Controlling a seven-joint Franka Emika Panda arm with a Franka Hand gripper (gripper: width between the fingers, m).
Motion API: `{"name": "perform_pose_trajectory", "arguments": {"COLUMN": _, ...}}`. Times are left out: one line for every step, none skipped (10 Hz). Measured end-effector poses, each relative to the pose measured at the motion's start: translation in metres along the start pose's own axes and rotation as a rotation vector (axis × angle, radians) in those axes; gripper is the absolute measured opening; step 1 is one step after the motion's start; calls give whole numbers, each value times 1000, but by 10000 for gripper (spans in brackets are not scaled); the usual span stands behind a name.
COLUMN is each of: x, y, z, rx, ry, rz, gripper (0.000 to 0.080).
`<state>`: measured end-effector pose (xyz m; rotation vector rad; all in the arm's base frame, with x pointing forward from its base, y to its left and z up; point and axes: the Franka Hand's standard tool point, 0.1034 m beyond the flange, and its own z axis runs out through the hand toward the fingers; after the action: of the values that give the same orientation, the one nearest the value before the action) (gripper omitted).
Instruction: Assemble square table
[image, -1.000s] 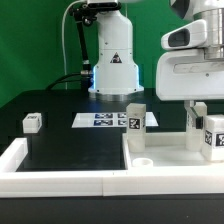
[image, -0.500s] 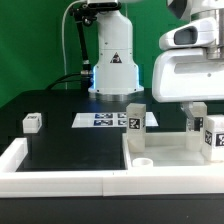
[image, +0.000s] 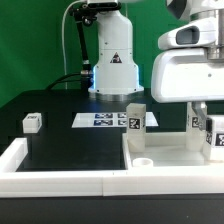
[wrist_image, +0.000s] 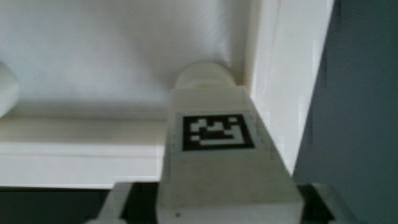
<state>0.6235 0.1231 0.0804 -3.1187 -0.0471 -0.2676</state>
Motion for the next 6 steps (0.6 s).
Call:
{"name": "perform_pose_trajectory", "arguments": {"x": 0, "y": 0, "z": 0, "rx": 0, "ry": 0, "rz": 19, "gripper": 290}}
{"name": "perform_pose_trajectory", "arguments": {"x": 0, "y": 0, "z": 0, "rx": 0, "ry": 0, "rz": 19, "gripper": 290}}
{"name": "perform_pose_trajectory", "arguments": {"x": 0, "y": 1, "z": 0, "rx": 4, "ry": 0, "rz": 108, "gripper": 290}}
{"name": "perform_pose_trajectory", "arguments": {"x": 0, "y": 2, "z": 0, "rx": 4, "ry": -1, "rz": 232, "gripper": 290}}
{"name": "perform_pose_trajectory", "arguments": {"x": 0, "y": 3, "z": 1, "rx": 2, "ry": -1, "rz": 369, "gripper": 290}}
{"name": "perform_pose_trajectory", "arguments": {"x": 0, "y": 5, "z": 1, "rx": 0, "ry": -2, "rz": 503, "gripper": 290}}
